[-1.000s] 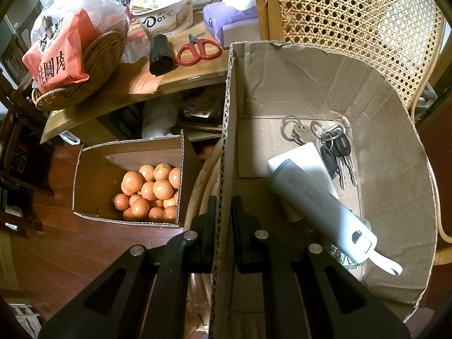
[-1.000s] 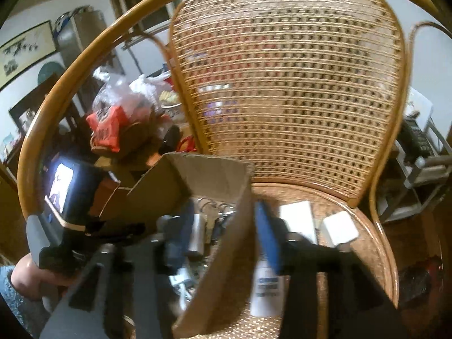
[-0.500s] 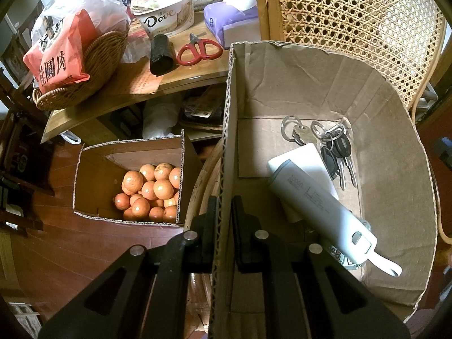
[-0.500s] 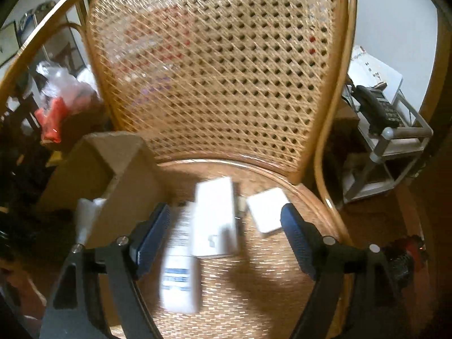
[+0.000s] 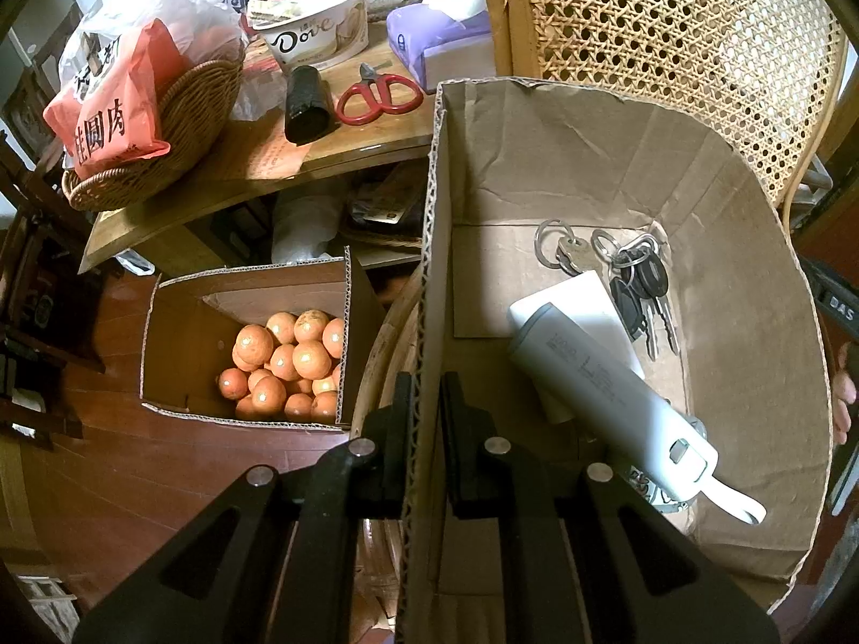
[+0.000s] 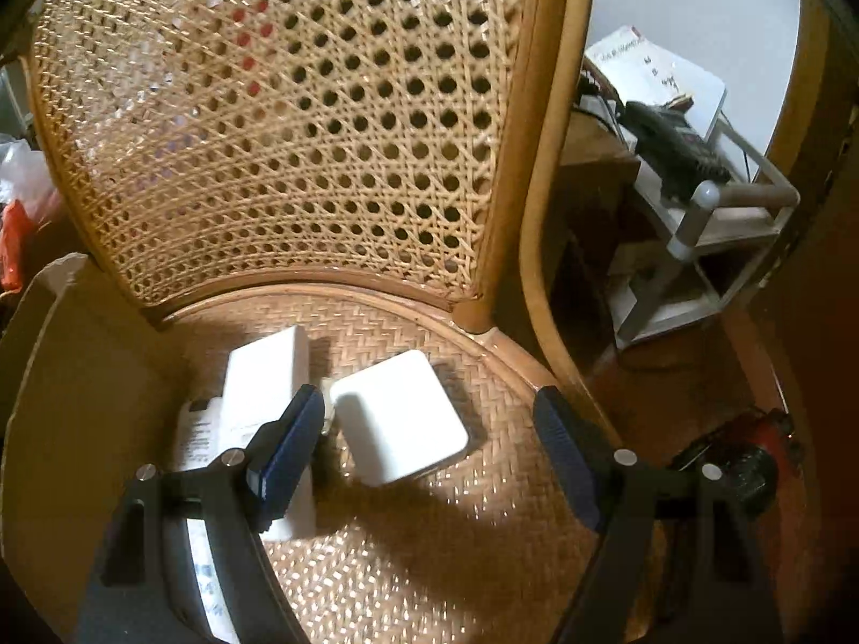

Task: Organize rigid objects
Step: 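Move the right gripper to the small white square charger and grasp it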

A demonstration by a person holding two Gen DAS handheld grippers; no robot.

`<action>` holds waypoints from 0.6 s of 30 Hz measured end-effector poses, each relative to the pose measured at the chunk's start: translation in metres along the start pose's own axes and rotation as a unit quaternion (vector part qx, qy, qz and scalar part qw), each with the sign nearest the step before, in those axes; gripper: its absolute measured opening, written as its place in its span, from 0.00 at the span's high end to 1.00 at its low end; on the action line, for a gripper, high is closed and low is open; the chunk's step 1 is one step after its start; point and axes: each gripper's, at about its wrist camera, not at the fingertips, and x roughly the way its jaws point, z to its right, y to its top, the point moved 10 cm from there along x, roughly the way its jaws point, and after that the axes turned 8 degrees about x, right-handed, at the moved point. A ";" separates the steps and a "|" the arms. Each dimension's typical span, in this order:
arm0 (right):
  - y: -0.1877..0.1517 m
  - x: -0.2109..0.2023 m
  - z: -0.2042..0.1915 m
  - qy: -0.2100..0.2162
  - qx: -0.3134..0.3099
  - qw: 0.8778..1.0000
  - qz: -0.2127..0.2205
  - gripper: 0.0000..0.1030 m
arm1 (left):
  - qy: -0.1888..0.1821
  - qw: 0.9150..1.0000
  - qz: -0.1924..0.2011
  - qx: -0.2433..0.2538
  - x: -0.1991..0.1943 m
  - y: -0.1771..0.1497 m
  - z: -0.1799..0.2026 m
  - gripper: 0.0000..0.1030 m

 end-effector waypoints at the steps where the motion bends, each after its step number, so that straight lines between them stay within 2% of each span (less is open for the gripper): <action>1: 0.000 0.003 0.000 0.002 0.000 1.000 -0.003 0.18 | 0.000 1.000 0.000 0.001 0.000 0.000 0.000 0.90; 4: -0.002 0.010 -0.003 0.012 -0.001 1.000 -0.011 0.28 | 0.000 1.000 0.000 0.001 0.001 -0.001 -0.001 0.90; 6: -0.004 0.016 -0.005 0.023 0.007 0.999 -0.023 0.45 | 0.000 1.000 0.000 0.001 0.000 -0.001 -0.001 0.90; 8: -0.004 0.018 -0.004 0.018 0.011 1.000 -0.021 0.52 | 0.000 1.000 0.000 0.001 0.001 -0.001 -0.001 0.90; 11: -0.005 0.018 -0.004 0.003 -0.001 1.000 -0.020 0.52 | -0.001 1.000 0.000 0.001 0.001 -0.001 -0.002 0.90; 15: -0.006 0.011 -0.001 -0.042 0.000 0.999 -0.013 0.54 | -0.003 1.000 -0.001 -0.001 0.001 -0.001 0.000 0.90; 18: -0.002 -0.003 -0.003 -0.028 0.017 0.999 0.002 0.54 | 0.000 1.000 -0.001 0.000 0.001 -0.001 0.002 0.90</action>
